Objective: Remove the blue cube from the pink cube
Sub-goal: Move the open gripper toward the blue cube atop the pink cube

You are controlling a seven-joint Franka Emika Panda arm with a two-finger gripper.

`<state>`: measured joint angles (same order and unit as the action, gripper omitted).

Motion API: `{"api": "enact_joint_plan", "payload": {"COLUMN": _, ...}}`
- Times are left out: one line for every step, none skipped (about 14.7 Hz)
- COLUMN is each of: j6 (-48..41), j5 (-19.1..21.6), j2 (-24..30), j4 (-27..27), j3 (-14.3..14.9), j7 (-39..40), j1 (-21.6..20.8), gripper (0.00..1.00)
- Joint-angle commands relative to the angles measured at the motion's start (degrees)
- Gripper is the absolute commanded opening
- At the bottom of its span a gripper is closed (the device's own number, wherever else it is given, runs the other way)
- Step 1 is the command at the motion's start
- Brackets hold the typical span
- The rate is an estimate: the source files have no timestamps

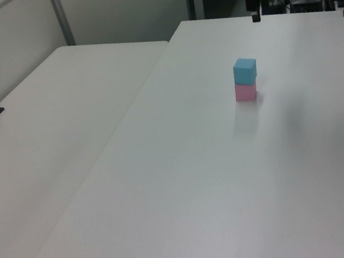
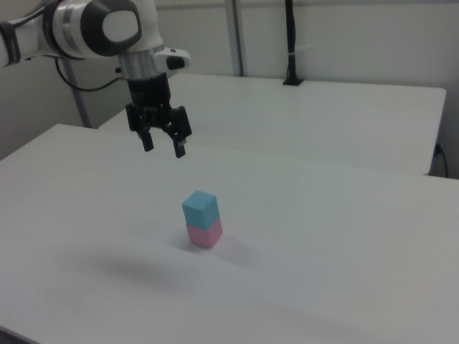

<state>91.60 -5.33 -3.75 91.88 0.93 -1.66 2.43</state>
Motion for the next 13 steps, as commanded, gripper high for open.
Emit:
{"api": "enact_joint_plan", "payload": {"j6": 0.9, "j5": 0.9, "j2": -2.3, "j4": 0.2, "j3": 0.0, "j7": -0.5, "j1": -1.6, "gripper": 1.0}}
{"api": "enact_joint_plan", "payload": {"j6": 0.9, "j5": 0.9, "j2": -2.3, "j4": 0.2, "j3": -0.1, "j7": -0.5, "j1": -1.6, "gripper": 1.0}}
{"api": "enact_joint_plan", "payload": {"j6": 0.9, "j5": 0.9, "j2": -2.3, "j4": 0.2, "j3": -0.1, "j7": -0.5, "j1": -1.6, "gripper": 1.0}}
{"api": "enact_joint_plan", "payload": {"j6": 0.9, "j5": 0.9, "j2": -2.3, "j4": 0.2, "j3": -0.1, "j7": -0.5, "j1": -1.6, "gripper": 1.0}}
{"api": "enact_joint_plan", "payload": {"j6": 0.9, "j5": 0.9, "j2": -2.3, "j4": 0.3, "j3": 0.0, "j7": -0.6, "j1": -1.7, "gripper": 1.0}}
{"api": "enact_joint_plan", "payload": {"j6": 0.9, "j5": 0.9, "j2": -2.3, "j4": 0.3, "j3": -0.1, "j7": -0.6, "j1": -1.7, "gripper": 1.0}}
{"api": "enact_joint_plan", "payload": {"j6": 0.9, "j5": 0.9, "j2": -2.3, "j4": 0.3, "j3": 0.0, "j7": -0.6, "j1": -1.7, "gripper": 1.0}}
{"api": "enact_joint_plan", "payload": {"j6": 0.9, "j5": 0.9, "j2": -2.5, "j4": 0.3, "j3": 0.0, "j7": -0.6, "j1": -1.7, "gripper": 1.0}}
{"api": "enact_joint_plan", "payload": {"j6": 0.9, "j5": 0.9, "j2": -2.6, "j4": 0.2, "j3": -0.1, "j7": -0.7, "j1": -1.7, "gripper": 1.0}}
{"api": "enact_joint_plan", "payload": {"j6": 0.9, "j5": 0.9, "j2": -2.6, "j4": 0.3, "j3": -0.1, "j7": -0.9, "j1": -1.7, "gripper": 1.0}}
{"api": "enact_joint_plan", "payload": {"j6": 1.0, "j5": 0.9, "j2": -2.8, "j4": 0.2, "j3": -0.1, "j7": -0.9, "j1": -1.7, "gripper": 1.0}}
{"api": "enact_joint_plan", "payload": {"j6": 1.1, "j5": 0.9, "j2": -3.0, "j4": 0.2, "j3": -0.1, "j7": -0.8, "j1": -1.7, "gripper": 1.0}}
{"api": "enact_joint_plan", "payload": {"j6": 1.3, "j5": 1.1, "j2": -3.6, "j4": 0.1, "j3": 0.0, "j7": -0.5, "j1": -1.6, "gripper": 1.0}}
